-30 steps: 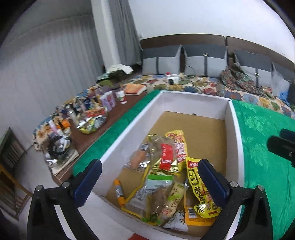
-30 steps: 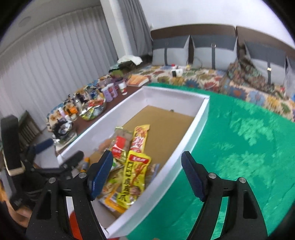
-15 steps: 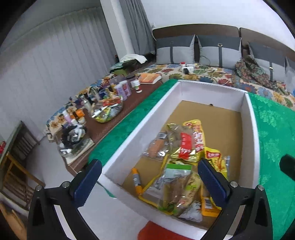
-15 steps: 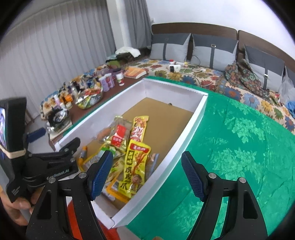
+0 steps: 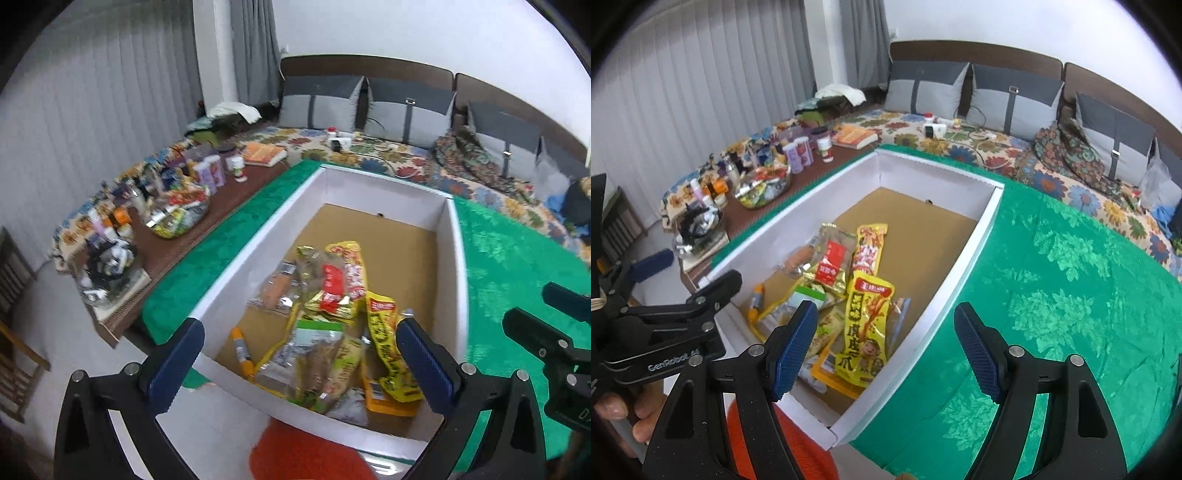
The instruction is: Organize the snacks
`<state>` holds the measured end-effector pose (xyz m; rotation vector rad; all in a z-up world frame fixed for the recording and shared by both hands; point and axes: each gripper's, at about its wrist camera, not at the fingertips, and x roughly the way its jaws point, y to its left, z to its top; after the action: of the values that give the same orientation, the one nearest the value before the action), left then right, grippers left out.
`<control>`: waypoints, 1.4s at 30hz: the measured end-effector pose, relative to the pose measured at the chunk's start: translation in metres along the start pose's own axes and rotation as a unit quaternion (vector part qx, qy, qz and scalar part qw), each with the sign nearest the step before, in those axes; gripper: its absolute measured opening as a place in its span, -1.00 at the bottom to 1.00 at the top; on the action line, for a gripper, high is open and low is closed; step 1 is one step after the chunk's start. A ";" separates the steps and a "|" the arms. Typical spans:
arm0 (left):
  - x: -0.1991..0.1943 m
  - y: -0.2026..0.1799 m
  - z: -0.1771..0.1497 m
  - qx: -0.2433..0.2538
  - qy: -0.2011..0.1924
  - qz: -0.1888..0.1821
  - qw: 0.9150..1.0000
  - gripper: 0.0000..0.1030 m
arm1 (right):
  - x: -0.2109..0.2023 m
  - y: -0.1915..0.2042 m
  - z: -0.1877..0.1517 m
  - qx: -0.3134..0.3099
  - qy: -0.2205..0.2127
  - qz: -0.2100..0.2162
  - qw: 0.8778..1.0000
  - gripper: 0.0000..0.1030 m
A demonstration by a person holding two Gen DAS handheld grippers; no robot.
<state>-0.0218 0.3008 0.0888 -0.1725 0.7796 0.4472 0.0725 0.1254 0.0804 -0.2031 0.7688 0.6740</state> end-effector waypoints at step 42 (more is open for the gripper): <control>-0.016 0.012 0.006 0.003 -0.030 0.033 0.999 0.99 | -0.013 0.013 0.014 -0.018 -0.012 -0.035 0.999 0.55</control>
<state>-0.0334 0.3085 0.1046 -0.1281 0.7284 0.5109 0.0659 0.1345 0.1000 -0.2524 0.7238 0.6231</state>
